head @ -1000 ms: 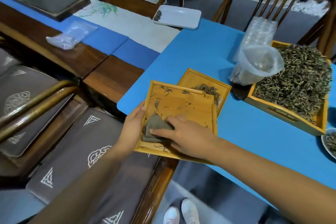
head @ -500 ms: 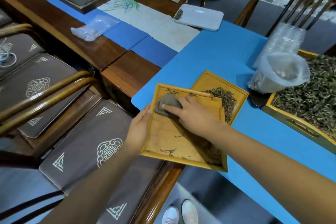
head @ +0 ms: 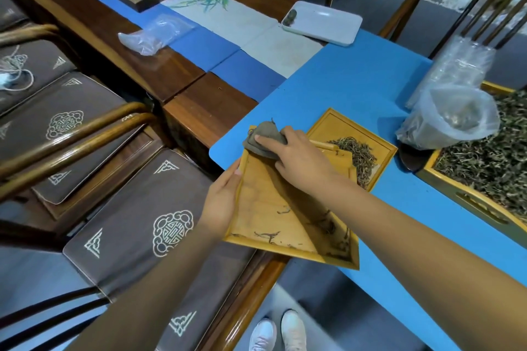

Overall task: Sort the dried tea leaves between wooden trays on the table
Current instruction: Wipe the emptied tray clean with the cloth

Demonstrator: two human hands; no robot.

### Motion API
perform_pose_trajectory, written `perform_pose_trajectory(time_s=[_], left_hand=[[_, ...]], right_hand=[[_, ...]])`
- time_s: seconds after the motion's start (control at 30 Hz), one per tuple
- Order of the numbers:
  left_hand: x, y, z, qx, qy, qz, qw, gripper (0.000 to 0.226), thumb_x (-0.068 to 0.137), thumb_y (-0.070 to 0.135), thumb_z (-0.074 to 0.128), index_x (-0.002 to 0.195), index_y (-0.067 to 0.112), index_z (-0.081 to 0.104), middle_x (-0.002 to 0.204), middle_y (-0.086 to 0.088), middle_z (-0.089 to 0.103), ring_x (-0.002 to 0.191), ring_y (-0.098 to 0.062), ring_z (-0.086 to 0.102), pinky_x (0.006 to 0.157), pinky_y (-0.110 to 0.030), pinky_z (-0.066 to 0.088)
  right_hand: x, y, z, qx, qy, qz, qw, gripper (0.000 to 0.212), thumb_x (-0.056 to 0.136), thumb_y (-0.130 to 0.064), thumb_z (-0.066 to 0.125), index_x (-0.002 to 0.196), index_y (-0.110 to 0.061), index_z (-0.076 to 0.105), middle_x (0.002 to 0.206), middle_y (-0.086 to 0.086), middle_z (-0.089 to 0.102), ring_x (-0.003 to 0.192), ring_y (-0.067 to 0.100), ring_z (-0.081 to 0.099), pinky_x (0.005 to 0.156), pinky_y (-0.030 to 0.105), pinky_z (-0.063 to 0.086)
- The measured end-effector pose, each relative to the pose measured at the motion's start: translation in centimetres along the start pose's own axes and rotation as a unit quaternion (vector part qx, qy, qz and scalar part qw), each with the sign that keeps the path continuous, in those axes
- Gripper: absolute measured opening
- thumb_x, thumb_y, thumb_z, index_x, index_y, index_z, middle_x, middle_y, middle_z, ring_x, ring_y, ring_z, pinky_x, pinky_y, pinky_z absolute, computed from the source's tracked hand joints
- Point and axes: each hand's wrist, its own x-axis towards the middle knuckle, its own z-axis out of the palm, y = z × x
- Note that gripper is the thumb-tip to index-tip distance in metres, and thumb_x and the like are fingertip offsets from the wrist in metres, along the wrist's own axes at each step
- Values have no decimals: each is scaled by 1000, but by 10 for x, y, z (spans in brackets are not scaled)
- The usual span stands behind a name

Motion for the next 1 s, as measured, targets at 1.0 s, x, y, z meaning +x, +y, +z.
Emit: perform_pose_trajectory(time_s=[1.0], left_hand=[[-4,9,-9,108,66,24,992,27,99,33,40,100,53,58,94,29,63,92,3,59,73,-18,47]], right_hand=[[-8,39,15,-87,-7,23,996,60,94,-12,41,145,-35,18,136,18,34,123,36,35,95,43,41]])
